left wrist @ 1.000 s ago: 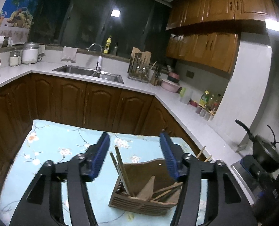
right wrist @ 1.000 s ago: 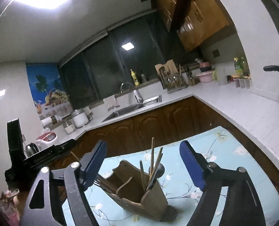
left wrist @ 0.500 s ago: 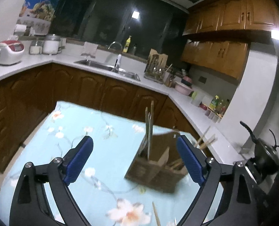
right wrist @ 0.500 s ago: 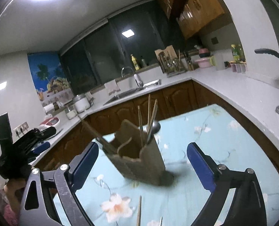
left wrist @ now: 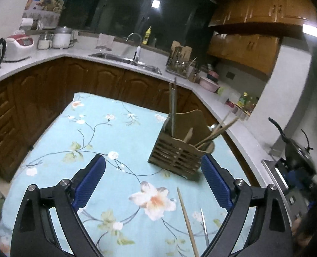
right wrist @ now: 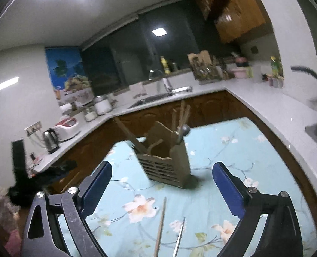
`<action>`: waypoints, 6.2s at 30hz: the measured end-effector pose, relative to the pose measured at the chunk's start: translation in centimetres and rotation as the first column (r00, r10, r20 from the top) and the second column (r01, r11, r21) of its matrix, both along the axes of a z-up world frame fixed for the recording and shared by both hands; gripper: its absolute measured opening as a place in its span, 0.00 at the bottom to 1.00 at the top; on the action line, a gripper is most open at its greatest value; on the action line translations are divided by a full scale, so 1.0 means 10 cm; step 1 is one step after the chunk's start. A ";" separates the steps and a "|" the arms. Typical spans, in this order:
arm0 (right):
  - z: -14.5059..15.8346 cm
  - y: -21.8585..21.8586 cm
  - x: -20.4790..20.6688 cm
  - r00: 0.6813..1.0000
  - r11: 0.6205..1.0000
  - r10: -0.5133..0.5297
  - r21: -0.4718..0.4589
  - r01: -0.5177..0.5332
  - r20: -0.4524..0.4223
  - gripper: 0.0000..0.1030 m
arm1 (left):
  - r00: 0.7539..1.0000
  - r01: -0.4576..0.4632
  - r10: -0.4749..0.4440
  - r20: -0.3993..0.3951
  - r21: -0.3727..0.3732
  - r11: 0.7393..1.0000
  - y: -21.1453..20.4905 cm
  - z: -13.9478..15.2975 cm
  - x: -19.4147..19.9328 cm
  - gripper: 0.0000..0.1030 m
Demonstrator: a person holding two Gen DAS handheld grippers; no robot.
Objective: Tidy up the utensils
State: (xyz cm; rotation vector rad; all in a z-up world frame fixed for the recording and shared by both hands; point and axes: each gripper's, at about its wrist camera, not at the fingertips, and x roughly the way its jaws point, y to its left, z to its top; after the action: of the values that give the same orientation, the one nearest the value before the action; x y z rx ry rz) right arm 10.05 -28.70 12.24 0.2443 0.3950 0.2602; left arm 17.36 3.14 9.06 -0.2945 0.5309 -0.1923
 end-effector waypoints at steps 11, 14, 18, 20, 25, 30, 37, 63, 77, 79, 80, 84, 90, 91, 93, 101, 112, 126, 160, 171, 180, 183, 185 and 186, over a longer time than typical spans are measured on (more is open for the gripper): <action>-0.25 0.19 -0.69 0.979 0.987 -0.115 -0.095 0.132 0.170 1.00 | 0.996 -0.061 0.056 0.074 0.064 0.996 -0.07 -0.20 -0.70 1.00; -0.53 0.19 -0.73 0.969 0.977 -0.179 -0.084 0.195 0.170 1.00 | 0.994 -0.093 0.087 0.068 0.086 0.992 -0.07 -0.39 -0.82 1.00; -0.82 0.18 -0.71 0.958 0.954 -0.257 -0.121 0.273 0.130 1.00 | 0.992 -0.117 0.109 0.066 0.132 0.984 -0.10 -0.59 -0.92 1.00; -0.93 0.15 -0.67 0.954 0.946 -0.285 -0.134 0.295 0.089 1.00 | 0.991 -0.130 0.123 0.056 0.155 0.979 -0.12 -0.67 -0.94 1.00; -0.93 0.03 -0.62 0.943 0.937 -0.331 -0.107 0.334 0.046 1.00 | 0.991 -0.130 0.124 0.048 0.153 0.980 -0.10 -0.73 -0.97 1.00; -0.64 0.01 -0.62 0.926 0.916 -0.361 -0.144 0.375 0.111 1.00 | 0.990 -0.120 0.107 0.087 0.169 0.978 -0.16 -0.60 -0.93 1.00; -0.43 -0.02 -0.55 0.921 0.899 -0.371 -0.203 0.388 0.118 1.00 | 0.988 -0.106 0.084 0.129 0.178 0.978 -0.30 -0.44 -0.91 1.00; -1.07 0.32 -0.88 0.968 0.960 -0.222 -0.150 0.237 0.115 1.00 | 0.979 -0.127 0.078 0.186 0.266 0.956 -0.38 -0.91 -1.23 1.00; -1.15 0.44 -0.99 0.968 0.957 -0.177 -0.199 0.212 0.177 1.00 | 0.974 -0.147 0.084 0.210 0.307 0.940 -0.39 -1.00 -1.33 1.00; -1.15 0.44 -0.98 0.969 0.958 -0.173 -0.197 0.207 0.174 1.00 | 0.973 -0.153 0.088 0.212 0.312 0.938 -0.38 -1.01 -1.34 1.00; -1.15 0.44 -0.99 0.969 0.959 -0.174 -0.194 0.207 0.174 1.00 | 0.973 -0.154 0.088 0.214 0.311 0.938 -0.38 -1.00 -1.34 1.00; -1.16 0.45 -0.99 0.970 0.959 -0.172 -0.197 0.206 0.173 1.00 | 0.972 -0.155 0.090 0.219 0.305 0.940 -0.36 -0.99 -1.34 1.00; -1.17 0.46 -0.99 0.970 0.959 -0.169 -0.196 0.203 0.177 1.00 | 0.971 -0.159 0.094 0.220 0.303 0.939 -0.36 -0.98 -1.35 1.00; -1.17 0.46 -0.99 0.970 0.959 -0.169 -0.197 0.203 0.177 1.00 | 0.971 -0.158 0.092 0.221 0.303 0.940 -0.35 -0.99 -1.35 1.00; -1.17 0.46 -0.99 0.970 0.960 -0.167 -0.196 0.201 0.178 1.00 | 0.970 -0.158 0.090 0.224 0.304 0.940 -0.36 -0.98 -1.35 1.00; -1.18 0.48 -0.99 0.970 0.960 -0.164 -0.196 0.199 0.180 1.00 | 0.968 -0.159 0.087 0.234 0.308 0.938 -0.36 -0.96 -1.35 1.00; -1.18 0.48 -0.98 0.970 0.961 -0.165 -0.194 0.199 0.179 1.00 | 0.967 -0.158 0.082 0.241 0.315 0.936 -0.41 -0.97 -1.38 1.00; -1.15 0.50 -1.01 0.969 0.962 -0.162 -0.187 0.198 0.189 1.00 | 0.965 -0.167 0.088 0.248 0.316 0.934 -0.42 -0.94 -1.41 1.00; -1.08 0.55 -1.01 0.968 0.963 -0.167 -0.181 0.201 0.189 1.00 | 0.965 -0.155 0.075 0.252 0.316 0.936 -0.44 -0.91 -1.40 1.00; -1.06 0.53 -1.02 0.967 0.964 -0.167 -0.174 0.201 0.191 1.00 | 0.966 -0.149 0.069 0.249 0.316 0.937 -0.44 -0.91 -1.38 1.00; -1.07 0.52 -1.02 0.968 0.964 -0.168 -0.175 0.201 0.189 1.00 | 0.967 -0.146 0.068 0.246 0.315 0.938 -0.44 -0.93 -1.36 1.00; -1.06 0.53 -1.01 0.968 0.963 -0.169 -0.176 0.202 0.184 1.00 | 0.968 -0.143 0.066 0.242 0.315 0.938 -0.43 -0.94 -1.36 1.00; -1.06 0.53 -1.00 0.969 0.963 -0.171 -0.176 0.203 0.181 1.00 | 0.969 -0.141 0.066 0.238 0.312 0.940 -0.43 -0.95 -1.35 1.00; -1.06 0.53 -1.00 0.969 0.963 -0.170 -0.176 0.202 0.181 1.00 | 0.970 -0.137 0.064 0.235 0.310 0.941 -0.43 -0.96 -1.34 1.00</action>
State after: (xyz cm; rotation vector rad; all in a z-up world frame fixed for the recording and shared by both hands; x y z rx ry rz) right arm 0.08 -23.40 1.64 0.0666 0.2298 0.0544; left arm 3.93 -1.12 -0.53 0.0232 0.3166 -0.0342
